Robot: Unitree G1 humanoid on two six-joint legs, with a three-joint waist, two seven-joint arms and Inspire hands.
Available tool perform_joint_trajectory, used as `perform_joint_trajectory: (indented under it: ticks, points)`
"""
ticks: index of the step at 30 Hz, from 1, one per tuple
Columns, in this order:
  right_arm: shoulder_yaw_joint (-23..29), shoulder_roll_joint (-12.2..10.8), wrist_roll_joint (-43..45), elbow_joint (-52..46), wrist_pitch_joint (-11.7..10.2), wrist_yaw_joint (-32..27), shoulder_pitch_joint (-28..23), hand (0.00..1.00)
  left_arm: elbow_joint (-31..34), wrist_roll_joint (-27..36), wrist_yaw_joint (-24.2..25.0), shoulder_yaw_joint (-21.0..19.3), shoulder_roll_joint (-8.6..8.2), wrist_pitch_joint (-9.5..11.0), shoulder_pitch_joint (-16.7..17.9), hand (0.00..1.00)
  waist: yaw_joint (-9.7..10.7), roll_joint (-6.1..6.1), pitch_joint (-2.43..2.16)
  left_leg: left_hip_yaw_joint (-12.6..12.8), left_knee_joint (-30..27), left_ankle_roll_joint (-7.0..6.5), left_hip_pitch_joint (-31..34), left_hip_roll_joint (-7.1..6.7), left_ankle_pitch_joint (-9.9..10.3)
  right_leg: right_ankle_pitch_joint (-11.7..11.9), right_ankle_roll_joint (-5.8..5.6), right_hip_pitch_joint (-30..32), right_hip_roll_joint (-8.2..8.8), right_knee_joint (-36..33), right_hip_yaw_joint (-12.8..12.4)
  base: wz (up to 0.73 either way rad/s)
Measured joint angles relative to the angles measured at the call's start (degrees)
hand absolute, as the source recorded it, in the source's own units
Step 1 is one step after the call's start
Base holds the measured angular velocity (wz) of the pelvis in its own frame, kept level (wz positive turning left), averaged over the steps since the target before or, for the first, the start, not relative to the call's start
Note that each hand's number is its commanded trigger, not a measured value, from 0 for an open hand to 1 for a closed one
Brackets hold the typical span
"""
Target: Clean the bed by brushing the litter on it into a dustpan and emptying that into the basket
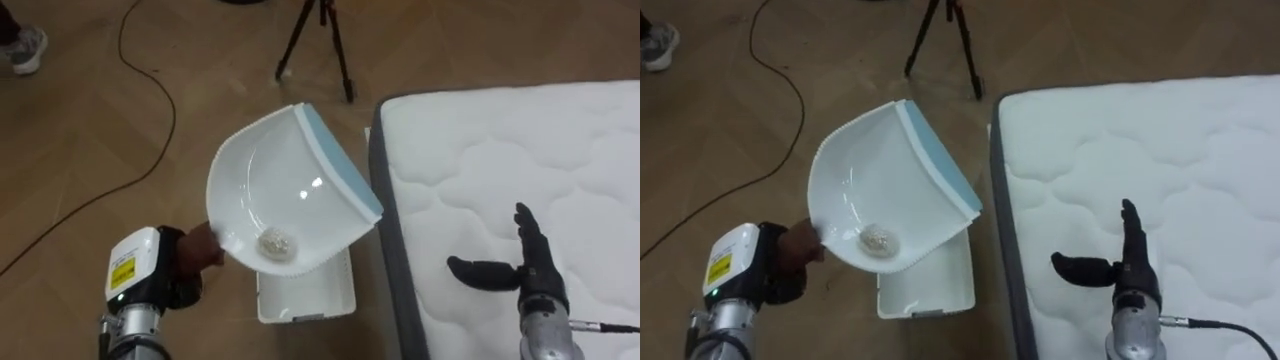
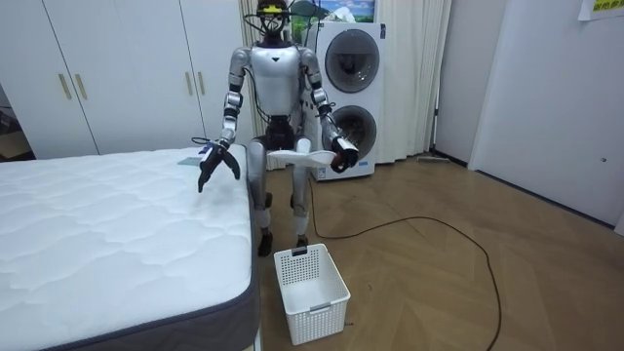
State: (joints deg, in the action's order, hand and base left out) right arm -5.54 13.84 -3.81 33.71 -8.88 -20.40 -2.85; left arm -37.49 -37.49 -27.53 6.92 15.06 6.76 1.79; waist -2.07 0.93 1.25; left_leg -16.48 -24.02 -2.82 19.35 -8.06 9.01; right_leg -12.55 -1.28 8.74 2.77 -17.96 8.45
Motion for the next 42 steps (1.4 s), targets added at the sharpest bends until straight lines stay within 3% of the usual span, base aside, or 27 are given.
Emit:
perform_joint_trajectory:
  ticks: [4, 8, 10, 12, 15, 18, 20, 21, 23, 31, 34, 37, 39, 42]
  points:
    - [0.05, 0.16, 1.80, 3.59, -1.04, -0.29, 0.34, 0.00, -5.29, 1.49, 1.19, 0.05, 2.40, -0.05, -3.60, 1.00, 1.63, 0.93, 0.25, -0.02, -0.77, 0.50, 2.09, -0.51, -0.33, -1.58, 0.23, 3.44, 0.51, -4.17, -0.30, 0.01]
    - [0.09, 1.34, 2.34, 6.50, -1.20, -0.43, 1.90, 0.00, -8.86, 2.24, 3.01, 1.41, 6.88, -0.12, -7.75, 1.00, 3.81, 3.06, 0.95, 0.52, -1.73, 1.18, 6.55, -0.69, -1.35, -2.06, 0.77, 9.19, 0.83, -8.07, -0.35, 0.01]
    - [0.05, 1.90, 2.44, 6.60, -1.19, -0.31, 1.87, 0.00, -10.52, 1.97, 4.75, 2.43, 8.86, -0.24, -10.06, 1.00, 4.58, 4.01, 0.94, 0.82, -1.62, 1.33, 8.25, -0.79, -2.24, -2.32, 0.81, 11.50, 1.25, -9.54, -0.36, 0.02]
    - [0.05, 2.27, 3.04, 6.06, -1.32, 0.01, 2.32, 0.00, -11.37, 1.93, 7.12, 2.45, 11.89, -0.27, -11.64, 1.00, 5.17, 5.00, 0.91, 1.87, -1.71, 1.40, 9.86, -0.88, -2.70, -2.62, 0.88, 14.16, 1.48, -11.32, -1.29, -0.15]
    - [-0.06, 2.69, 4.15, 6.08, -2.08, 0.01, 2.93, 0.00, -11.10, 1.91, 8.55, 2.54, 14.43, -0.48, -12.64, 1.00, 6.43, 5.86, 1.00, 2.46, -1.64, 1.37, 10.22, -1.48, -2.95, -3.55, 0.71, 15.54, 2.27, -13.11, -1.87, -0.04]
    - [-0.11, 3.96, 5.51, 6.05, -2.89, -0.67, 2.89, 0.00, -10.83, 1.90, 10.53, 2.81, 15.09, -0.72, -13.77, 1.00, 7.23, 7.70, 0.97, 2.72, -1.71, 1.10, 11.19, -1.87, -3.18, -4.05, 0.34, 16.85, 3.03, -14.23, -1.99, 0.06]
    - [-0.48, 3.96, 6.97, 5.84, -3.49, -1.26, 2.93, 0.00, -11.01, 1.90, 11.18, 2.81, 15.67, -1.17, -14.16, 1.00, 8.09, 8.22, 0.97, 5.21, -1.76, 0.88, 11.93, -1.54, -3.29, -4.57, 0.17, 17.61, 3.43, -15.13, -2.08, 0.09]
    - [-0.82, 3.97, 7.79, 5.63, -3.74, -1.86, 2.83, 0.00, -11.18, 1.79, 11.86, 2.89, 16.12, -1.53, -15.03, 1.00, 8.44, 8.26, 0.99, 6.58, -1.75, 0.63, 12.50, -1.44, -3.42, -5.03, 0.12, 18.42, 3.85, -15.96, -1.99, 0.14]
    - [-1.39, 4.08, 8.68, 5.40, -3.73, -2.30, 2.83, 0.00, -11.88, 1.79, 12.18, 4.04, 16.48, -2.24, -16.24, 1.00, 8.72, 8.31, 1.02, 6.95, -1.86, 0.54, 13.16, -1.64, -3.41, -5.32, 0.09, 19.52, 4.21, -16.89, -2.30, 0.03]
    - [-3.36, 4.18, 8.95, 3.37, -3.69, -2.93, 2.89, 0.00, -12.06, -0.50, 15.25, 10.56, 18.92, -3.52, -19.61, 1.00, 9.97, 8.68, 1.19, 7.17, -2.89, 0.46, 16.07, -1.60, -3.35, -5.39, 0.13, 22.64, 4.08, -18.17, -2.72, 0.00]
    - [-4.49, 4.81, 8.98, 2.60, -3.39, -3.54, 2.86, 0.00, -12.14, -0.64, 17.13, 13.36, 20.58, -4.37, -21.02, 1.00, 10.14, 8.88, 1.30, 7.18, -2.56, 0.44, 16.57, -1.63, -3.34, -5.39, 0.13, 23.24, 4.09, -18.16, -2.76, 0.00]
    - [-4.53, 4.76, 8.98, 2.11, -2.94, -4.11, 2.85, 0.00, -12.21, -1.35, 18.16, 13.73, 21.50, -4.86, -21.26, 1.00, 10.41, 9.14, 1.41, 7.18, -2.40, 0.44, 16.56, -1.63, -3.34, -5.40, 0.12, 23.25, 4.08, -17.92, -2.77, 0.00]
    - [-4.56, 4.88, 9.06, 1.32, -2.91, -4.75, 2.67, 0.00, -12.22, -3.51, 18.93, 13.73, 22.38, -5.33, -21.38, 1.00, 10.42, 9.87, 1.78, 7.25, -2.53, 0.43, 16.56, -1.63, -3.34, -5.40, 0.11, 23.27, 4.08, -17.84, -2.87, 0.00]
    - [-4.82, 4.90, 9.07, 1.07, -2.93, -5.25, 2.70, 0.00, -12.32, -5.81, 20.02, 13.78, 23.40, -6.35, -21.37, 1.00, 10.34, 10.17, 1.73, 7.76, -1.87, 0.41, 16.23, -1.56, -3.36, -5.41, 0.10, 23.40, 4.09, -17.80, -3.42, -0.08]
